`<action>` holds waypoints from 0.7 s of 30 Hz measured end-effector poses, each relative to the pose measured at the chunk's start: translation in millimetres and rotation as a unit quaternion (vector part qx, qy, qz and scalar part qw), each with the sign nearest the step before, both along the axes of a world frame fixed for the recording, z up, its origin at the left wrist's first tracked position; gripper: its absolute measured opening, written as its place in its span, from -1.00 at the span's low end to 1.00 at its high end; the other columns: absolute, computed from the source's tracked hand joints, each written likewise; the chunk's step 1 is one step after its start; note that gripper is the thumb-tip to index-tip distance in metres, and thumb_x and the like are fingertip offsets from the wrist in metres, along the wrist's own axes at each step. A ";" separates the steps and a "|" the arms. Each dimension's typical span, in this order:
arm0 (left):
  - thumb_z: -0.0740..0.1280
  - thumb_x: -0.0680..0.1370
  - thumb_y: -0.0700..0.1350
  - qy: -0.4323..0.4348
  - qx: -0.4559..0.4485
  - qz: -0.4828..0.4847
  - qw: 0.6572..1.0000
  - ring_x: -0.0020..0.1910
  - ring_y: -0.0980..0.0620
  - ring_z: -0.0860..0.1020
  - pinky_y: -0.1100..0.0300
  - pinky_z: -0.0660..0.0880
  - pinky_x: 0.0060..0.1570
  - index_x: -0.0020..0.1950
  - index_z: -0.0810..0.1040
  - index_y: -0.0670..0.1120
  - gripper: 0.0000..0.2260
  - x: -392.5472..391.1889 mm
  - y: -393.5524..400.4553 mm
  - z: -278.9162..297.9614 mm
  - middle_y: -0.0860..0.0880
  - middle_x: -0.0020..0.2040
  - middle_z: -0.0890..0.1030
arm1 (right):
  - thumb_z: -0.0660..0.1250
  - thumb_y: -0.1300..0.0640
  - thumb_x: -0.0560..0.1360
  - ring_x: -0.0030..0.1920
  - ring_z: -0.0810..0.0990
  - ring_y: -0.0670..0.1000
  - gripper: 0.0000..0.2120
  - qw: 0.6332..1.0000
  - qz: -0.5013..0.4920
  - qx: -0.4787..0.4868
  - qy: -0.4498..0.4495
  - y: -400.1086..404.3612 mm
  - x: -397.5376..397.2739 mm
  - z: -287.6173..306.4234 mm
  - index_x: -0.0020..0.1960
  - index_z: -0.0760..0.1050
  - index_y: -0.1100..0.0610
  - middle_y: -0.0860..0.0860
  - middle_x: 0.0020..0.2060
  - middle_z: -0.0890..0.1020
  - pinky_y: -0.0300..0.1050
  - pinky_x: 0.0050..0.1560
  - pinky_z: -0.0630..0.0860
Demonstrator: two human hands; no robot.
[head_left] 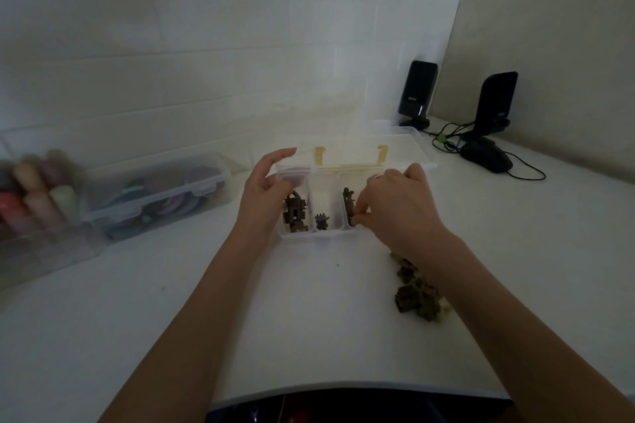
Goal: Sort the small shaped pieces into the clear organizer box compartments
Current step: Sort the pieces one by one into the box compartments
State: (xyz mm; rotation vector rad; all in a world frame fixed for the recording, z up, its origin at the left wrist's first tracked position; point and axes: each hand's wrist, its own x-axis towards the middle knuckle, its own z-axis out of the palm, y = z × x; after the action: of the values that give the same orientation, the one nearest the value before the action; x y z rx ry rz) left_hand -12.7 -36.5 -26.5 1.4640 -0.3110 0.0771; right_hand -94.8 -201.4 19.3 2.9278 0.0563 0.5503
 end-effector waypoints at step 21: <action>0.30 0.50 -0.34 -0.002 0.001 0.005 1.000 -0.16 -0.02 0.44 0.29 0.41 -0.31 0.19 0.54 0.07 -0.62 -9.8 -0.7 5.4 -0.08 -0.14 0.59 | 0.33 -0.15 0.42 -0.26 0.44 -0.12 -0.83 0.948 -0.088 0.303 -0.042 -51.6 -79.8 -39.2 -0.06 0.61 -0.12 -0.16 -0.29 0.43 -0.03 -0.02 0.38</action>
State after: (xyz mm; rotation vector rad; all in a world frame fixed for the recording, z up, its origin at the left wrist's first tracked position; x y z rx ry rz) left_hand -22.5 -37.2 -21.1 1.4674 -0.3073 0.0882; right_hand -174.6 -253.0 -19.8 3.4327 -0.4611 0.7773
